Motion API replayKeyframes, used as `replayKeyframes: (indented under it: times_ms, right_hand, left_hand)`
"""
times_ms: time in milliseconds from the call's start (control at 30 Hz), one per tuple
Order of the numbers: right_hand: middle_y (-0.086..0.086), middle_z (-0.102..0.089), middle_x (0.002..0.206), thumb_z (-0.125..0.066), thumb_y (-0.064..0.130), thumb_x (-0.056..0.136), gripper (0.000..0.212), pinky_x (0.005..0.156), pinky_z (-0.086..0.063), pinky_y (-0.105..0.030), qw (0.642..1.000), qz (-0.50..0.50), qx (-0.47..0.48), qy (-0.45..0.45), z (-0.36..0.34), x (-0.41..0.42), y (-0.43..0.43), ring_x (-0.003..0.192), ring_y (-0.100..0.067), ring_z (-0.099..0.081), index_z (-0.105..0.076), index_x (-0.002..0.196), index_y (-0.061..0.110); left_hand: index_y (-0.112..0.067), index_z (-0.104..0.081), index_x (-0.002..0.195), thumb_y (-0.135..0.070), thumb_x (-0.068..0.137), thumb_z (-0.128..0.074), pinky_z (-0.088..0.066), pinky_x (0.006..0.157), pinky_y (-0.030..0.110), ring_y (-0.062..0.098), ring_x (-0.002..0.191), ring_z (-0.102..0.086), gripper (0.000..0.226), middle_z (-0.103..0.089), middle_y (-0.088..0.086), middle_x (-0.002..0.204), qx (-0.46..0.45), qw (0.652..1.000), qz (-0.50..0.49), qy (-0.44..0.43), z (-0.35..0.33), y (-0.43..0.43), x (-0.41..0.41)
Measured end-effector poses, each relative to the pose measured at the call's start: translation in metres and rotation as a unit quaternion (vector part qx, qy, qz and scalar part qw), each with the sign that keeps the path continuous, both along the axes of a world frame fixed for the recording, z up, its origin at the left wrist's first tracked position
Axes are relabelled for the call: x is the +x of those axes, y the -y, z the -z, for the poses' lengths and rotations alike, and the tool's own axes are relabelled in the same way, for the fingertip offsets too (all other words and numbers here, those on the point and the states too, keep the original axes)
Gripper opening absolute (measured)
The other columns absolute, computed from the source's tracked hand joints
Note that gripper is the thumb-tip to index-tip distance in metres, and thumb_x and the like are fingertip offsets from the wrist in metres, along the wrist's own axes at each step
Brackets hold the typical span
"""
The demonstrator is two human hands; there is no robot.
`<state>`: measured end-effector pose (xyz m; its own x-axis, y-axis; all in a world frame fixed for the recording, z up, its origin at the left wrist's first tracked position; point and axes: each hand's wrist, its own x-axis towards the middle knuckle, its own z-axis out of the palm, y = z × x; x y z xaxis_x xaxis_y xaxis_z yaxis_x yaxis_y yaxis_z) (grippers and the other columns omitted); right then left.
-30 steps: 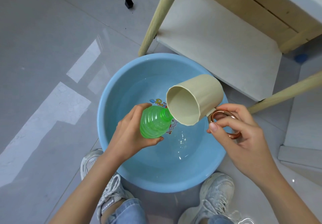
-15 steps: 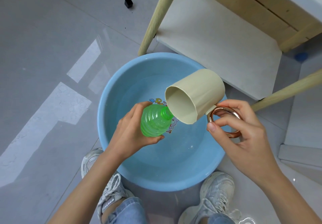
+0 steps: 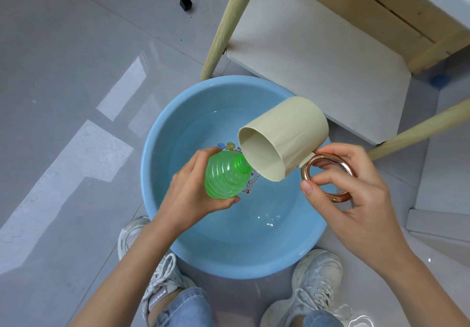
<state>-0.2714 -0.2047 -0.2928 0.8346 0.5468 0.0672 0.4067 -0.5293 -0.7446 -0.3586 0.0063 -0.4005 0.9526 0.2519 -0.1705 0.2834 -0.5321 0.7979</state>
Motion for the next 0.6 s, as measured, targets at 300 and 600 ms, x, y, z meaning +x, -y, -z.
replayKeyframes:
  times_ms: [300,600]
  right_hand:
    - [-0.011,-0.049,0.112,-0.060,0.030,0.086,0.029,0.079,-0.044,-0.006,1.000,-0.007,-0.007,0.020,-0.0005,-0.0008,-0.0004,0.103,-0.022,-0.059,-0.066,0.072,0.005]
    - [-0.012,-0.049,0.112,-0.060,0.028,0.087,0.028,0.082,-0.043,-0.005,0.999,-0.013,-0.021,0.048,0.0017,0.0003,-0.0002,0.105,-0.015,-0.056,-0.066,0.072,0.005]
  left_hand:
    - [-0.026,-0.042,0.129,-0.043,0.056,-0.087,-0.035,0.085,0.023,0.003,0.113,-0.045,0.088,-0.050,-0.018,0.127,-0.003,1.000,-0.001,-0.001,0.0000,0.0003,-0.0010]
    - [-0.027,-0.041,0.128,-0.043,0.056,-0.088,-0.038,0.086,0.027,0.004,0.113,-0.046,0.087,-0.049,-0.019,0.127,-0.003,1.000,-0.001,0.006,0.0015,0.0002,-0.0004]
